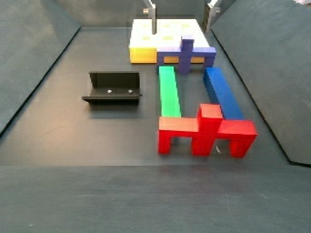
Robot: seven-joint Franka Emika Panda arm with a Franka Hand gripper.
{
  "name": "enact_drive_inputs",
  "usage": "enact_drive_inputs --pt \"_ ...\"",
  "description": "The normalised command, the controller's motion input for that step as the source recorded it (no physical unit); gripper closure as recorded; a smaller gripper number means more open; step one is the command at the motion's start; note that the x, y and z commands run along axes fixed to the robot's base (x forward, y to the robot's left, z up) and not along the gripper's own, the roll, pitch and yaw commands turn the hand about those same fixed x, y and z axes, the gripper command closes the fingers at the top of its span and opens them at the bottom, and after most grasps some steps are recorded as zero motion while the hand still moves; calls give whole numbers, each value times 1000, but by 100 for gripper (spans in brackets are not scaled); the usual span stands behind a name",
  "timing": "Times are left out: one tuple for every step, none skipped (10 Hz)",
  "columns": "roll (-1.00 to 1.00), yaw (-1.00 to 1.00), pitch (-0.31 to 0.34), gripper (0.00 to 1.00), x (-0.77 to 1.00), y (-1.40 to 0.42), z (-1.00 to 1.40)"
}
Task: Pick up the green object. Move up. Move to above the board. Insert the green object.
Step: Pick up the green object.
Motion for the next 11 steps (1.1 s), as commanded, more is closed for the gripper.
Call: enact_drive_inputs --pt "-33 0 0 0 0 -9 0" --pt "0 0 -7 0 -11 0 0" --pt "0 -97 0 0 211 -186 -220" --pt "-103 -257 0 0 774 -143 -791" --pt "-13 -286 0 0 834 -40 -1000" --pt "3 -317 0 0 737 0 -1000" --pt "14 -183 0 0 474 0 -1000" --pt "0 0 0 0 146 0 -1000" --pt "0 120 0 0 86 -197 -1000" --pt "0 277 0 0 0 -229 -1000" --pt "-11 229 -31 0 0 -237 -1000"
